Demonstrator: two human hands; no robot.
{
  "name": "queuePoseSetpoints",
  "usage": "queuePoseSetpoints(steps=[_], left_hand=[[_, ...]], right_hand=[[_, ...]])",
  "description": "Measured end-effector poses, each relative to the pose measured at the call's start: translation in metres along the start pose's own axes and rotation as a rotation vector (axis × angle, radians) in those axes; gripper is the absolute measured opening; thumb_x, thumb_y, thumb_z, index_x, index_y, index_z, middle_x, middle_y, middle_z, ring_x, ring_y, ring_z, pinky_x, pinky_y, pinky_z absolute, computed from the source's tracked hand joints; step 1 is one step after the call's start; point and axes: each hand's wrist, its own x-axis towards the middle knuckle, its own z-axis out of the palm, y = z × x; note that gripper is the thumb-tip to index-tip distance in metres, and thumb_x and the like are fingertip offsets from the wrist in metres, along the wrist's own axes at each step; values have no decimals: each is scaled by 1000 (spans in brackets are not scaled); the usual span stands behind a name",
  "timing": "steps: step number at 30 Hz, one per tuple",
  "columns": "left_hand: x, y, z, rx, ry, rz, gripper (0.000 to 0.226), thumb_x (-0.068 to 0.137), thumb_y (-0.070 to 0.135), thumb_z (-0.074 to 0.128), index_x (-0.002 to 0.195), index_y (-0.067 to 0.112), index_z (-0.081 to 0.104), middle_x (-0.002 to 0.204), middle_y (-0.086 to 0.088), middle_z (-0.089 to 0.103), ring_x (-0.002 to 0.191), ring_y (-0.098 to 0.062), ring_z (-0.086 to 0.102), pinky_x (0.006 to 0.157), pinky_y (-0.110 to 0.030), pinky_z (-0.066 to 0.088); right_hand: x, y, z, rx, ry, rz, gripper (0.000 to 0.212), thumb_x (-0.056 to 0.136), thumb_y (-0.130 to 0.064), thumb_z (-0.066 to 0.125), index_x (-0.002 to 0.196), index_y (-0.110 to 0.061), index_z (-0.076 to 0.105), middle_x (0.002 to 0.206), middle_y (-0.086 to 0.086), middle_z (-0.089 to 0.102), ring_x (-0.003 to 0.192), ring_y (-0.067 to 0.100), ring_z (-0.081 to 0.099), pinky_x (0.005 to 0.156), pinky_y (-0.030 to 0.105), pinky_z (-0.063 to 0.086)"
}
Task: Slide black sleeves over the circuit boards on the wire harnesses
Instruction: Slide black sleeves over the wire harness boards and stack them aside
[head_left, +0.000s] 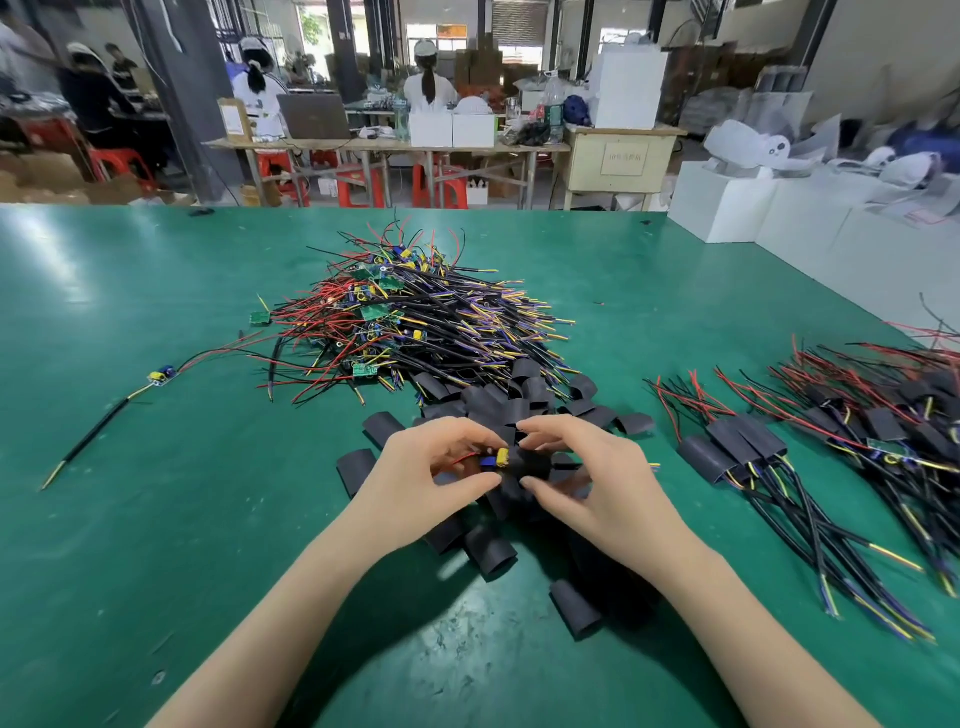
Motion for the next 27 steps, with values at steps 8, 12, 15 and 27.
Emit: queuePoseSetpoints(steps=[8,12,15,27], left_hand=[[0,0,3,-95,70,-29,30,77,-5,75,95,17,68,91,-3,72,81,-20,70,77,-25,54],[1,1,2,-80,87,28,31,75,-9,75,94,15,70,96,-8,66,80,-19,69,75,-20,52],[1,1,0,-78,84,-1,34,75,-7,77,91,22,71,89,-7,71,76,-12,70,73,-19,52],[1,3,-4,-159,81,-115,27,73,-7,78,87,16,73,82,-2,75,73,-9,71,74,-17,52]], right_hand=[[0,-1,1,84,20,32,46,79,-16,74,122,-23,58,104,-12,67,100,3,62,78,29,56],[-1,0,3,85,30,22,44,78,-18,72,120,-20,60,104,-12,67,99,1,63,79,31,57],[-1,0,6,71,51,-3,42,78,-19,70,119,-20,61,105,-13,67,99,1,63,79,32,57],[0,-2,5,-252,113,34,43,73,-40,77,111,-24,68,96,-13,69,92,12,59,75,28,50]])
